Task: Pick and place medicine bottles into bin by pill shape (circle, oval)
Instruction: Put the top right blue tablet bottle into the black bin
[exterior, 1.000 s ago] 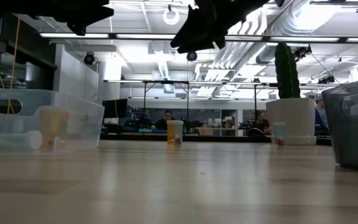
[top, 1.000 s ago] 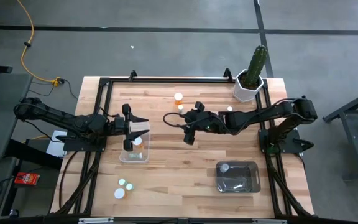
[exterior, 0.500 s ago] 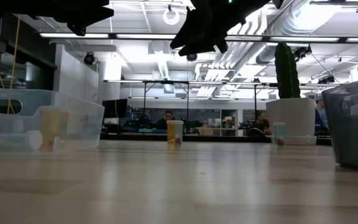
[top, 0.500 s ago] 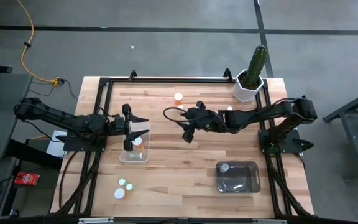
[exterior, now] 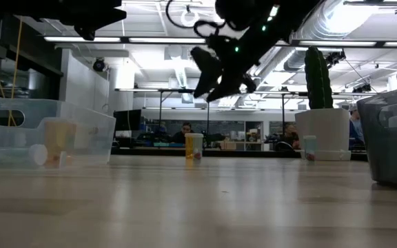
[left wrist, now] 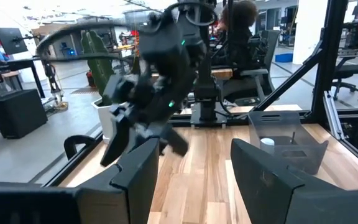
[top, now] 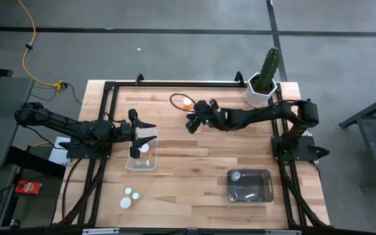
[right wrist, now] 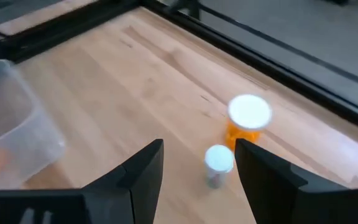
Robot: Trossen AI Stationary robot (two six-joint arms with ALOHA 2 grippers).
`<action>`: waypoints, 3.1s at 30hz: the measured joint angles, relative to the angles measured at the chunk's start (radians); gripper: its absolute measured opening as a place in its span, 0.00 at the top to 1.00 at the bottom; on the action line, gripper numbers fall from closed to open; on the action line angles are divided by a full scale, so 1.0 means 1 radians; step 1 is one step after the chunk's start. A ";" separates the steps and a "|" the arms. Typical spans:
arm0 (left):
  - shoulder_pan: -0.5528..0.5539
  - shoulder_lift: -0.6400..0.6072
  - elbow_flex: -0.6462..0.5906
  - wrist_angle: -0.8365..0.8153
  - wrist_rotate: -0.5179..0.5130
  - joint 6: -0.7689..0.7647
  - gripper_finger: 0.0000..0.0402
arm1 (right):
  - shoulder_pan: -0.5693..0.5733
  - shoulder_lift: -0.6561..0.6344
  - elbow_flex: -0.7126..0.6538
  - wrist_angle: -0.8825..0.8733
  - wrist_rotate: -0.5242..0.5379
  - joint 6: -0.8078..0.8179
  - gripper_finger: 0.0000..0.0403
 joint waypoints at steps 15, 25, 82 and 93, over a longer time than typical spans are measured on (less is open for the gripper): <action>0.000 0.000 0.000 0.000 -0.007 0.000 0.53 | -0.059 0.128 0.000 0.115 0.008 0.036 0.52; 0.000 0.000 0.000 0.001 -0.007 0.000 0.53 | -0.063 0.155 0.000 0.131 -0.022 0.013 0.52; 0.000 0.000 0.006 -0.018 -0.017 -0.070 0.53 | -0.062 0.140 0.000 0.119 -0.056 -0.064 0.52; -0.001 0.000 0.087 -0.293 -0.046 -0.174 0.53 | 0.009 -0.056 0.000 -0.063 0.045 -0.183 0.52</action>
